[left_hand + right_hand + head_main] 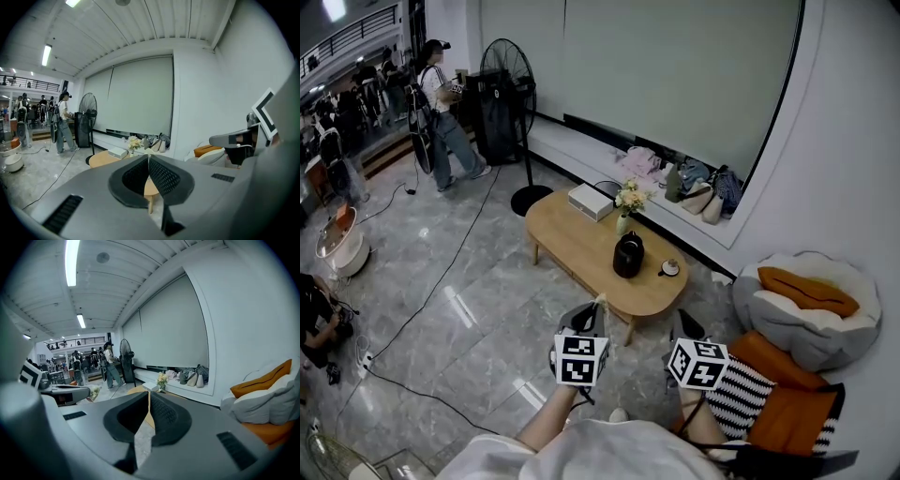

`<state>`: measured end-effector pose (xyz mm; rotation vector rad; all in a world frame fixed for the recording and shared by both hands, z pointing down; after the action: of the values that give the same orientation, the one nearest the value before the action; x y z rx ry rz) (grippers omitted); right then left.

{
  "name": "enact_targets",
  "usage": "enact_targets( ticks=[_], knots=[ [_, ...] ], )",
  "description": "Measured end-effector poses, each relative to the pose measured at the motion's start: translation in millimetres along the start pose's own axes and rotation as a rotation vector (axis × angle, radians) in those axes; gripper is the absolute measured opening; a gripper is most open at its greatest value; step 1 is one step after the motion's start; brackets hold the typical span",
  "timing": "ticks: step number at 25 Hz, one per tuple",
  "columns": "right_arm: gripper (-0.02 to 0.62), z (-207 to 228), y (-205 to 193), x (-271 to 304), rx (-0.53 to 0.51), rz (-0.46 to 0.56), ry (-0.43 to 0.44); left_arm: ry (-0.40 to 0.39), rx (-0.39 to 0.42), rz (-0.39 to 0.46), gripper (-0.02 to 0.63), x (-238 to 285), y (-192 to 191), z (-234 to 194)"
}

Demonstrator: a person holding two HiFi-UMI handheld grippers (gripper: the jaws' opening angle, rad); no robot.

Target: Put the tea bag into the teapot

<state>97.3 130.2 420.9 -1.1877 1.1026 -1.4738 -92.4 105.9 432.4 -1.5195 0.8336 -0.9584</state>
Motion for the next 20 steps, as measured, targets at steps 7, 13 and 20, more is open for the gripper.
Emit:
enact_targets(
  ticks=[7,13,20],
  knots=[
    [0.035,30,4,28,0.022,-0.017,0.017,0.022,-0.003,-0.009,0.017,36,1,11],
    [0.035,47,6,51,0.023,-0.038,0.044,0.058,-0.007,-0.016,0.017,59,2,12],
    [0.035,71,5,76,0.031,-0.047,0.064,0.093,-0.002,-0.026,0.017,86,-3,14]
  ],
)
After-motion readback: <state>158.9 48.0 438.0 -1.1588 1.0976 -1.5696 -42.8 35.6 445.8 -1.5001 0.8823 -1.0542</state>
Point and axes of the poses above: the fingertips, and each gripper's own axes: x forward along the fingers, z to its right, y out of its top, the point moved 1 cm from there along -x, backward along the fingers, and after that the axes turned 12 degrees about z, right-handed, at the moved point
